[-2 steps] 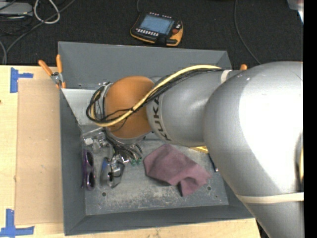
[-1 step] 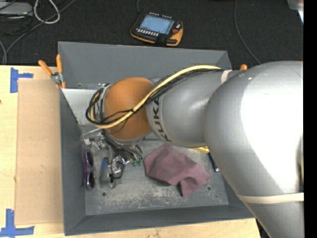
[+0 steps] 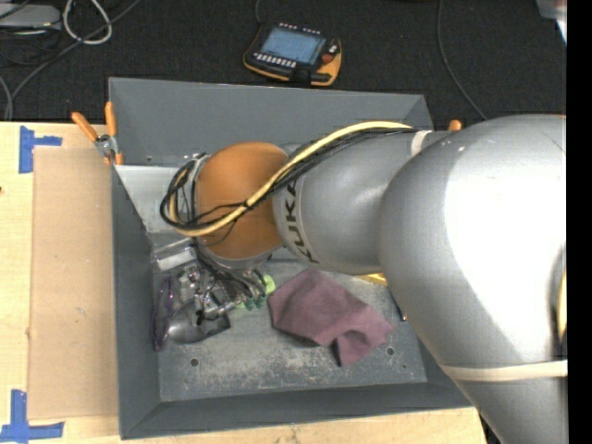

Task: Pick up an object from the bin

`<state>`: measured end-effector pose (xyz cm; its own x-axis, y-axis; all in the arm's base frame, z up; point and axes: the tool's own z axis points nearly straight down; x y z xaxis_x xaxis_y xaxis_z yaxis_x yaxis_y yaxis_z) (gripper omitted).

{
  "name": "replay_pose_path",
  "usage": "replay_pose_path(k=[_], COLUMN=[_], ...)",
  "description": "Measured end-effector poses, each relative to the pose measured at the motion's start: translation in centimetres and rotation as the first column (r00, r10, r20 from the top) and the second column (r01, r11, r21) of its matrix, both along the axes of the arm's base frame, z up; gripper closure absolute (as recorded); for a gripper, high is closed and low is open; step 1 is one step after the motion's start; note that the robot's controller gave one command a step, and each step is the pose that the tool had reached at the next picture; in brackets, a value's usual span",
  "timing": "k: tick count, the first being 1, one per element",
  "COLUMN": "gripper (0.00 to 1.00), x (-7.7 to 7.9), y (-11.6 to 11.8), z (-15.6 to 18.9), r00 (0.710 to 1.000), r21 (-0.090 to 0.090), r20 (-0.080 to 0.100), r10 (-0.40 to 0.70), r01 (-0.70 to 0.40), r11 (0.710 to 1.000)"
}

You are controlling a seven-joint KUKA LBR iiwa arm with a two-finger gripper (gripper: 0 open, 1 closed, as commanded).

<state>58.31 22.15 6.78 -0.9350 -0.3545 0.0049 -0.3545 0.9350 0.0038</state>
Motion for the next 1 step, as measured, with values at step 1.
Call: replay_pose_path(k=[1], gripper=[1.00], x=[0.04], y=[-0.01], z=[-0.01], r00=[1.000], r21=[0.000], r20=[0.000], r10=[-0.005], r01=[0.005], r11=[1.000])
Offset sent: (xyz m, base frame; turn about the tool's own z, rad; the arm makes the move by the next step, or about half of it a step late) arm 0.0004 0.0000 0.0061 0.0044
